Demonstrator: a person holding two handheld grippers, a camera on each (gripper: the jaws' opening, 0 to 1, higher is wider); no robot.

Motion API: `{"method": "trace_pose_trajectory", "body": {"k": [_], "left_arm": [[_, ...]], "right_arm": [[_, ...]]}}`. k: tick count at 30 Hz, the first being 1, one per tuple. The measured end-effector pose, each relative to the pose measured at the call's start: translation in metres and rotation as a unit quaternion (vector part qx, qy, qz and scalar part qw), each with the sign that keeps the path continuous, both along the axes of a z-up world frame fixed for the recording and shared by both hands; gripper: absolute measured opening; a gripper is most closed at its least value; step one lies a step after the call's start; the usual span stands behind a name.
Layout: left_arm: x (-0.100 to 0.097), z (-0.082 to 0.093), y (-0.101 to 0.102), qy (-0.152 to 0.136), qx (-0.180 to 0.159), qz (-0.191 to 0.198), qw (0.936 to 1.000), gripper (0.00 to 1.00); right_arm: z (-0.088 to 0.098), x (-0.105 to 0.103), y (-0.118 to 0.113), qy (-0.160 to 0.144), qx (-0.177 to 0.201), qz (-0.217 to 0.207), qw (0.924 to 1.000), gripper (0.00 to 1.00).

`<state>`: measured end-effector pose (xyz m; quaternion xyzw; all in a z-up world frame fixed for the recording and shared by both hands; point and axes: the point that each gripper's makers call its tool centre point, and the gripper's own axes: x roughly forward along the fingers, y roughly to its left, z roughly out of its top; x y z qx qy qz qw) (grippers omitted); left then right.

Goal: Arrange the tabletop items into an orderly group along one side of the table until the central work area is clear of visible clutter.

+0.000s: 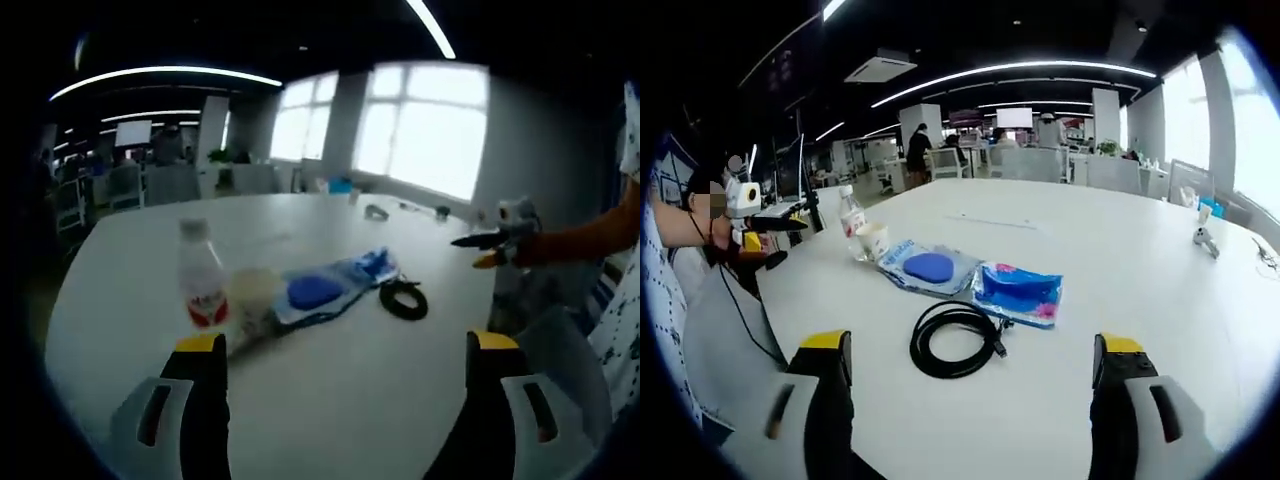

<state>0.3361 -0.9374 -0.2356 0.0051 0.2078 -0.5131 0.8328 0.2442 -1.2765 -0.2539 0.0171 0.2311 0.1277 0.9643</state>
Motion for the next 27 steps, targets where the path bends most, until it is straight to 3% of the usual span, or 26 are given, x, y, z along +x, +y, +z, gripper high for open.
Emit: {"method": "trace_pose_trajectory", "body": {"k": [5, 9, 15, 27], "left_arm": [[-0.012, -0.005, 0.007, 0.005, -0.001, 0.024, 0.9997, 0.96], [-0.021, -0.013, 0.005, 0.010, 0.007, 0.031, 0.9994, 0.96], [-0.036, -0.017, 0.008, 0.015, 0.017, 0.035, 0.9991, 0.96], [-0.047, -0.024, 0.009, 0.021, 0.021, 0.055, 0.9981, 0.95]], "right_arm": [[-0.002, -0.013, -0.009, -0.002, 0.007, -0.013, 0.9999, 0.98], [-0.015, -0.026, -0.012, 0.012, 0.011, -0.017, 0.9997, 0.97], [-0.020, -0.043, -0.013, 0.014, 0.020, -0.025, 0.9994, 0.96], [-0.036, -0.062, -0.007, 0.032, 0.022, -0.014, 0.9991, 0.94]]}}
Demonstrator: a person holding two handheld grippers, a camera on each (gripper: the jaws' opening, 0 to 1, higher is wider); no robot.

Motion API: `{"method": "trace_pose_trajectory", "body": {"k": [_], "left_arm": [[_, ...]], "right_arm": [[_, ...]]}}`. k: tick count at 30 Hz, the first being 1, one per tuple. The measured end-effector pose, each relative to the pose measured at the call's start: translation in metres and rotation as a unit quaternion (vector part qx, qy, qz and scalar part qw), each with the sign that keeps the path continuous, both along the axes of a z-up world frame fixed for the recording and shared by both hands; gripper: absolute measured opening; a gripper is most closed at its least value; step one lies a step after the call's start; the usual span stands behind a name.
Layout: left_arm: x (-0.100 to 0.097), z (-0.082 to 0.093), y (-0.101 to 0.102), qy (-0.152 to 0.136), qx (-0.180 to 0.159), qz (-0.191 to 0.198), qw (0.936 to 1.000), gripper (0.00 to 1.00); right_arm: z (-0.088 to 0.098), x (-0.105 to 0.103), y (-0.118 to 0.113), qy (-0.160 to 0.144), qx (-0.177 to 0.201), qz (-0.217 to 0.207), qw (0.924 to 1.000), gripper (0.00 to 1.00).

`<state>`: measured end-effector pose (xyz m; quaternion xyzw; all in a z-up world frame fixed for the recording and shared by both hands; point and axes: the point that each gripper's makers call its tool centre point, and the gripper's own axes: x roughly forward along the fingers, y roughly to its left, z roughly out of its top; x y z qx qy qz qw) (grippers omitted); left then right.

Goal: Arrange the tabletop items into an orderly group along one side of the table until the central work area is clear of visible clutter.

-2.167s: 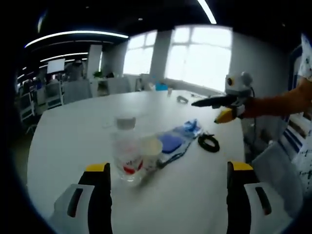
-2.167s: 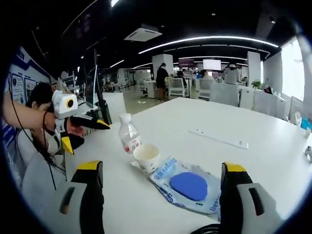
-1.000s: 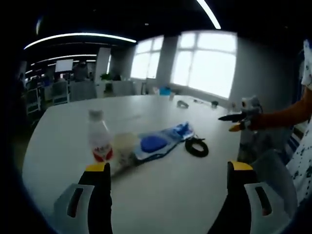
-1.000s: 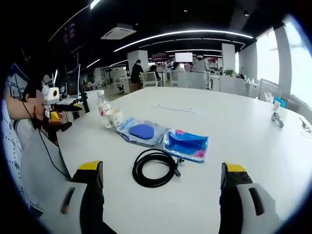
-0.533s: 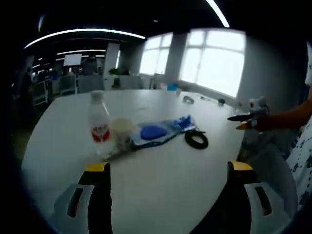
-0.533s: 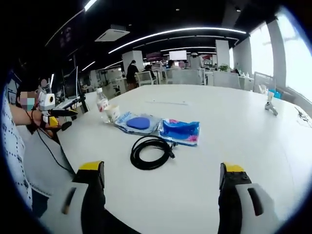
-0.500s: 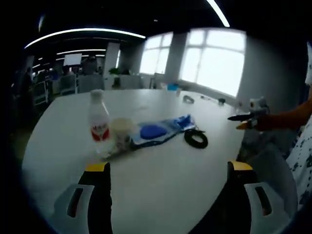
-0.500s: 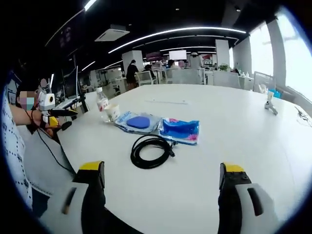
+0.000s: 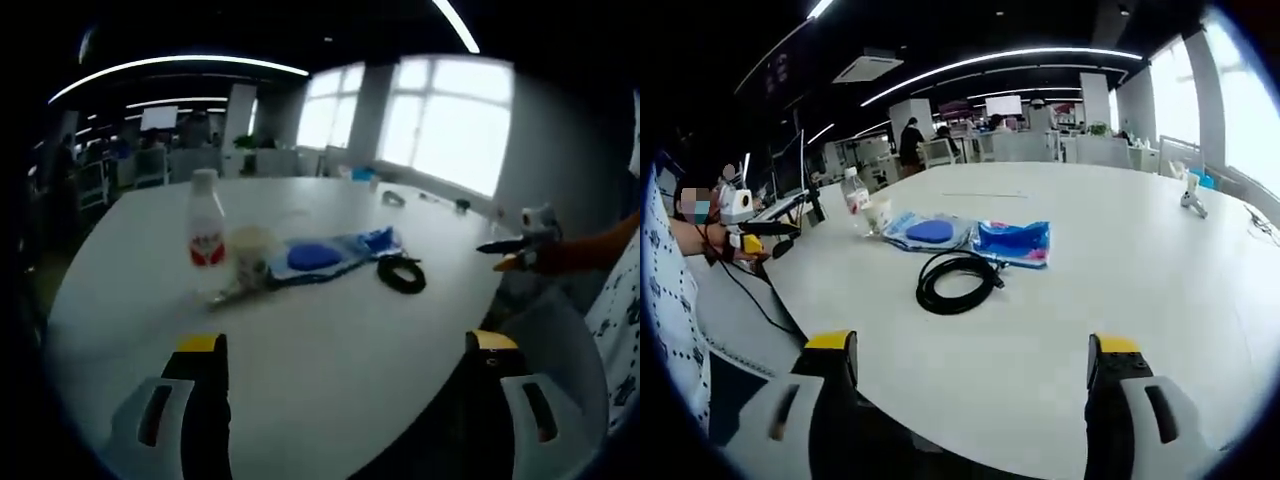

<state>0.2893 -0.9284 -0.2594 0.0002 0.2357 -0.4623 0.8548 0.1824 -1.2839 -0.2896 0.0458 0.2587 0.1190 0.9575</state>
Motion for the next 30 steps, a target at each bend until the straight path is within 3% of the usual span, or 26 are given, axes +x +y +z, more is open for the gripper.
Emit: {"method": "trace_pose_trajectory", "body": {"k": [10, 16, 21, 23, 30], "left_arm": [[-0.004, -0.003, -0.002, 0.008, 0.000, -0.001, 1.0000, 0.95], [-0.001, 0.001, 0.000, -0.003, -0.005, 0.001, 1.0000, 0.95], [-0.001, -0.006, 0.004, 0.028, 0.005, 0.009, 0.9996, 0.96], [0.002, -0.001, 0.003, 0.000, 0.002, 0.004, 1.0000, 0.96], [-0.001, -0.006, 0.004, 0.026, 0.008, 0.008, 0.9996, 0.96]], "right_arm": [[0.011, 0.006, -0.001, -0.014, -0.008, 0.003, 0.9999, 0.93], [0.013, 0.008, 0.000, -0.015, -0.012, 0.005, 0.9998, 0.93], [0.012, 0.008, -0.001, -0.012, -0.014, 0.006, 0.9998, 0.92], [0.012, 0.008, -0.002, -0.011, -0.016, 0.006, 0.9998, 0.92], [0.012, 0.007, -0.003, -0.009, -0.018, 0.003, 0.9998, 0.91]]}}
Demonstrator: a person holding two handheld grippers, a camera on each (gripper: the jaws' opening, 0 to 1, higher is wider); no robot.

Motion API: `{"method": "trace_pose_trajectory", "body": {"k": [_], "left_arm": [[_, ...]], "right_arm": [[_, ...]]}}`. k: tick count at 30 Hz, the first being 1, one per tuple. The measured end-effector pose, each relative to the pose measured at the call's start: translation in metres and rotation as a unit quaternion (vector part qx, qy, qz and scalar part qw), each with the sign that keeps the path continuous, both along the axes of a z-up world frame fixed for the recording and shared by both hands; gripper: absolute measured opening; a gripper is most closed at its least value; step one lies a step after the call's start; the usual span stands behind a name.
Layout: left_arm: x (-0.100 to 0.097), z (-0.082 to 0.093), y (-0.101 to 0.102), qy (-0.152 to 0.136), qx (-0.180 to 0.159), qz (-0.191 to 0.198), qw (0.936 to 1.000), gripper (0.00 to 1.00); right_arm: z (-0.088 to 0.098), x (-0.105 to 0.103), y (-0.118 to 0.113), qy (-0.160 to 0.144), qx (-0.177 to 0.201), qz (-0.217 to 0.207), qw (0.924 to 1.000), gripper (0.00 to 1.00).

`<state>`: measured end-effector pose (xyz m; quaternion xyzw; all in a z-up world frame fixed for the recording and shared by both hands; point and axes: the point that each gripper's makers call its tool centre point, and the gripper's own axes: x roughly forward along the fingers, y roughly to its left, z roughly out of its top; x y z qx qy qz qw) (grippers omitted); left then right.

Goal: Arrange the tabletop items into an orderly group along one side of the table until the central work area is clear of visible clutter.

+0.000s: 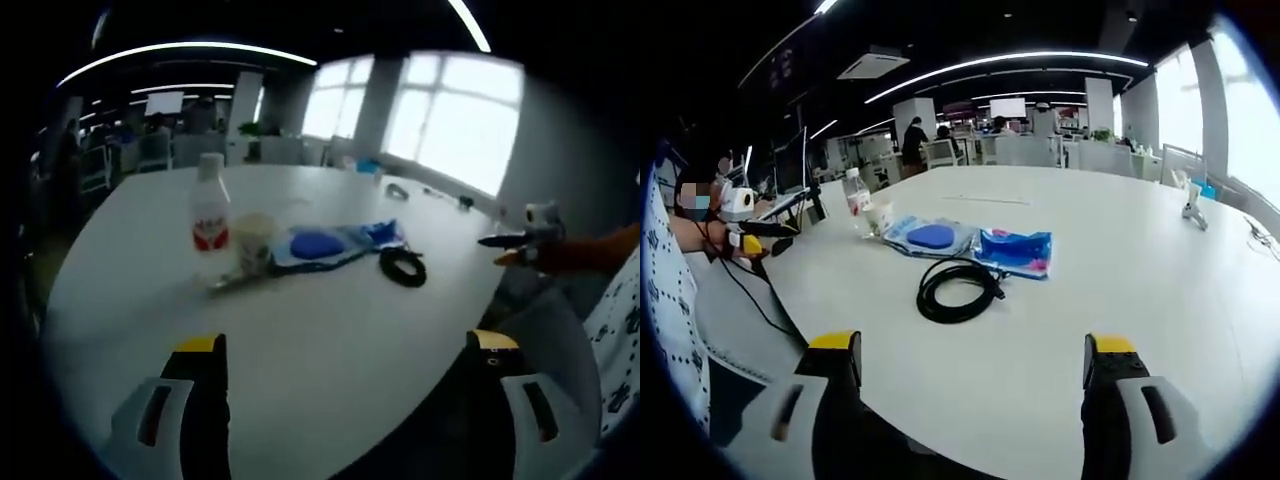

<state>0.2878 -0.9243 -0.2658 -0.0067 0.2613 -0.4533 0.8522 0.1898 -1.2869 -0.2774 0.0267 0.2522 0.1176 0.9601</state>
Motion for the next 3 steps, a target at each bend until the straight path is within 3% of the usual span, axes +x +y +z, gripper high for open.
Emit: {"method": "trace_pose_trajectory", "body": {"k": [3], "left_arm": [[0.0000, -0.0003, 0.0015, 0.000, 0.003, 0.001, 1.0000, 0.96]], "right_arm": [[0.0019, 0.0011, -0.0002, -0.002, -0.002, -0.001, 1.0000, 0.90]]}}
